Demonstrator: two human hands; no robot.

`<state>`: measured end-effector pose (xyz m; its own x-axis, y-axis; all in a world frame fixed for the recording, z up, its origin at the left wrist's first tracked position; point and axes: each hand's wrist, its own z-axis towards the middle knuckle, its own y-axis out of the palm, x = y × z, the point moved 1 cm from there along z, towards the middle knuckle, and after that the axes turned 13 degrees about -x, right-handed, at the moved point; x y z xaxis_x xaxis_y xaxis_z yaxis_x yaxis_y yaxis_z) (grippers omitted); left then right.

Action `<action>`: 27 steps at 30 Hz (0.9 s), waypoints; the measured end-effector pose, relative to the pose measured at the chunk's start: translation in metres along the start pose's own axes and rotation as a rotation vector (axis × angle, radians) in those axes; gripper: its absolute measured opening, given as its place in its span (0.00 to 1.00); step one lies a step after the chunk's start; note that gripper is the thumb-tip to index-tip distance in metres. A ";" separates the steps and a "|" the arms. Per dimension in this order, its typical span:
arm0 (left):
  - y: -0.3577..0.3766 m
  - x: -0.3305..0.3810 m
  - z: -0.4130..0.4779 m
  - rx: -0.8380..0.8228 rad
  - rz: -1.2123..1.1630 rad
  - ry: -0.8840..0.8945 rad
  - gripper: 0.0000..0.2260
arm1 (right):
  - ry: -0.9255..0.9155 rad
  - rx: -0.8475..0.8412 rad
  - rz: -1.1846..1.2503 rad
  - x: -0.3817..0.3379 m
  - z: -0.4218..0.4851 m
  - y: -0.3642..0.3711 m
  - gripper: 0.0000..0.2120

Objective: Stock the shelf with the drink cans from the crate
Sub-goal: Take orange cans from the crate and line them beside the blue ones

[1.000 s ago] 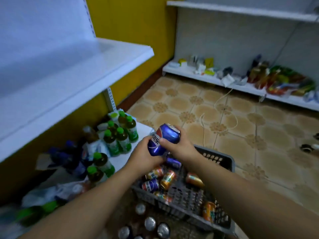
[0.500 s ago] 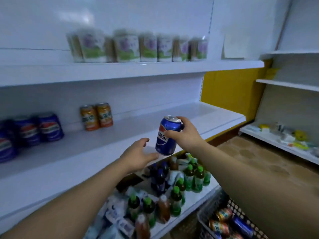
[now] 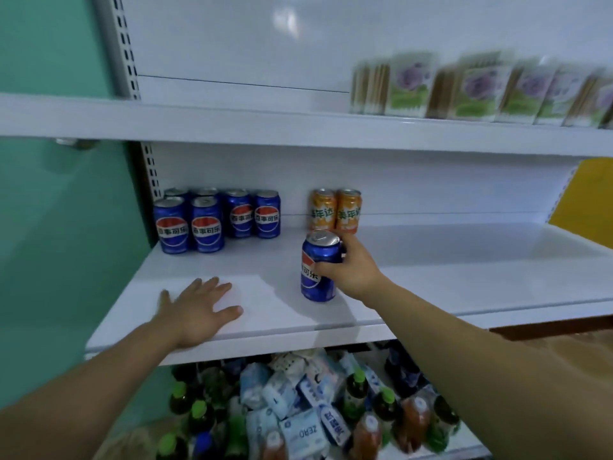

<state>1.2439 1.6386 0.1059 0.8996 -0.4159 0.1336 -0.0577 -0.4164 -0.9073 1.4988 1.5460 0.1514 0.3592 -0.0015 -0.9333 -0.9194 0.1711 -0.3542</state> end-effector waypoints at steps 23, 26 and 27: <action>0.008 -0.010 0.009 0.080 -0.014 0.026 0.34 | -0.151 -0.098 -0.204 -0.007 0.167 0.107 0.33; 0.008 -0.010 0.009 0.075 -0.018 0.026 0.34 | -0.166 -0.087 -0.203 -0.006 0.175 0.114 0.34; 0.008 -0.010 0.009 0.073 -0.020 0.026 0.34 | -0.165 -0.084 -0.201 -0.005 0.178 0.116 0.34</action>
<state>1.2388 1.6469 0.0939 0.8884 -0.4296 0.1617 -0.0071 -0.3651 -0.9310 1.4190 1.7410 0.1254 0.5511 0.1348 -0.8235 -0.8344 0.1011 -0.5418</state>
